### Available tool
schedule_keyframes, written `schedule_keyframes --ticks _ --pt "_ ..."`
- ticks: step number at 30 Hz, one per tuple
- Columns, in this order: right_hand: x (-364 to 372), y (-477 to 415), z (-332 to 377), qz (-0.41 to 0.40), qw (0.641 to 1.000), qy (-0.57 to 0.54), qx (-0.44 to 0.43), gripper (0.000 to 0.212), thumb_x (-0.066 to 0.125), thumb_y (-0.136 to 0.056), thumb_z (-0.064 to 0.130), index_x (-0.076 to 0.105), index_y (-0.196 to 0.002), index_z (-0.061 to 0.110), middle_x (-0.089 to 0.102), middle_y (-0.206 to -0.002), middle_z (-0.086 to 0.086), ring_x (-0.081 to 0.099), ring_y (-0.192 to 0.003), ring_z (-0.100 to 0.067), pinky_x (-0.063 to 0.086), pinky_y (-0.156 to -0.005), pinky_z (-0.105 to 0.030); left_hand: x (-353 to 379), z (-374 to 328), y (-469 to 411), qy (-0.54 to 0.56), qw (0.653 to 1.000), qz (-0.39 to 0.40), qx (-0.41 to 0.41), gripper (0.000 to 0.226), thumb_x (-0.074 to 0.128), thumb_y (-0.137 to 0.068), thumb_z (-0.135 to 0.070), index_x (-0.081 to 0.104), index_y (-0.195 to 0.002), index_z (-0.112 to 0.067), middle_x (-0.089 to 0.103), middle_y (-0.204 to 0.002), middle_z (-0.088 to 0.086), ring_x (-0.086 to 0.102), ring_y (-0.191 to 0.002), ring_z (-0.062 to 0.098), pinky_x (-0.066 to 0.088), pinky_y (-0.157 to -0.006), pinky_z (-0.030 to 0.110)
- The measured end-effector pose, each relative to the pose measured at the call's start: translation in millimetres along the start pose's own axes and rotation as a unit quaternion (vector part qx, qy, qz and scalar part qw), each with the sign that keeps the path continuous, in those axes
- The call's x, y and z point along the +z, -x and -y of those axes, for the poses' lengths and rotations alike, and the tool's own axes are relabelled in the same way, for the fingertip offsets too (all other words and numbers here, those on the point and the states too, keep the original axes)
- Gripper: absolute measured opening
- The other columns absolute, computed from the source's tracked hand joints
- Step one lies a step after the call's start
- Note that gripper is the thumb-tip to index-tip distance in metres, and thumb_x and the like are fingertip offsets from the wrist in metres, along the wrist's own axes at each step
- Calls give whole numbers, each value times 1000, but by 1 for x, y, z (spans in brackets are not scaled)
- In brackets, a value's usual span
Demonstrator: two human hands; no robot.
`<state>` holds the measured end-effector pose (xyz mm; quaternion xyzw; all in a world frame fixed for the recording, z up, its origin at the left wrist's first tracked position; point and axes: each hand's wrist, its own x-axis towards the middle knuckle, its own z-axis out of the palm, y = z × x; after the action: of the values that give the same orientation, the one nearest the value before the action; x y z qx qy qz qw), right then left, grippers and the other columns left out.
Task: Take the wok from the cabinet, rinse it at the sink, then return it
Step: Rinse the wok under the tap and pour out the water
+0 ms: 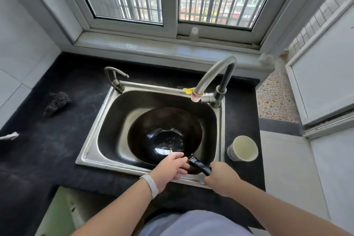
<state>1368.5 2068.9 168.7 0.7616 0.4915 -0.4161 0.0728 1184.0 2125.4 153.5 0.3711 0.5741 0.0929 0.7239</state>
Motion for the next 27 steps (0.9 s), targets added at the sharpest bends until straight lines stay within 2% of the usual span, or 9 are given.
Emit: schedule_keyframes --ticks 2,5,8,12,16,18,20,24,27 --pt "1 -4 -3 12 1000 -1 4 16 61 -85 28 63 -98 19 64 -86 -1 63 -76 -17 47 -61 -25 -3 -4 -4 -9 1000 -19 8 42 52 -100 -26 45 -141 -18 72 -107 4 68 -83 13 51 -66 22" --pt "3 -8 -6 23 1000 5 12 21 60 -84 27 62 -102 18 64 -89 -2 63 -79 -19 48 -63 -27 -4 -18 -8 -33 998 -45 29 42 49 -102 -22 42 -143 -18 70 -115 8 66 -88 15 52 -74 24" --pt "4 -10 -11 20 1000 19 11 21 58 -82 28 62 -100 18 64 -90 -2 64 -83 -23 50 -70 -30 -7 -28 -15 -29 996 -67 47 43 51 -100 -18 42 -142 -15 68 -116 12 62 -89 18 48 -73 25" --pt "6 -11 -15 10 999 36 4 26 56 -82 32 62 -103 17 61 -92 0 65 -91 -25 46 -71 -30 -18 -36 -29 -55 989 -100 90 36 58 -96 -17 53 -131 -14 66 -100 6 63 -84 12 46 -70 21" --pt "6 -10 -12 23 997 70 1 32 53 -87 38 58 -112 17 58 -96 0 64 -101 -26 45 -75 -32 -27 -65 -49 -106 979 -116 130 20 61 -93 -21 62 -113 -19 65 -97 3 66 -93 23 48 -75 26" --pt "6 -10 -9 30 996 85 5 37 51 -89 41 55 -117 17 64 -108 -3 63 -105 -28 47 -81 -36 -31 -85 -60 -134 972 -119 152 15 61 -91 -24 63 -106 -25 66 -99 2 66 -96 25 49 -78 27" --pt "4 -9 -5 29 996 89 3 38 51 -91 42 52 -118 17 65 -116 -5 63 -107 -28 48 -84 -37 -33 -108 -70 -160 965 -118 172 16 60 -90 -26 62 -106 -27 67 -99 0 64 -95 20 47 -78 26" --pt "-4 -9 7 27 996 83 -8 33 50 -91 41 50 -114 17 63 -113 -5 62 -103 -28 48 -83 -39 -30 -155 -88 -197 950 -113 213 21 65 -88 -33 64 -108 -25 69 -98 -1 64 -90 17 52 -79 29" --pt "-18 -14 19 25 997 66 -11 34 51 -92 42 49 -115 17 62 -112 -5 62 -99 -27 52 -84 -40 -21 -189 -96 -241 936 -79 243 37 65 -87 -24 58 -123 -20 65 -111 -3 63 -95 11 52 -82 27"
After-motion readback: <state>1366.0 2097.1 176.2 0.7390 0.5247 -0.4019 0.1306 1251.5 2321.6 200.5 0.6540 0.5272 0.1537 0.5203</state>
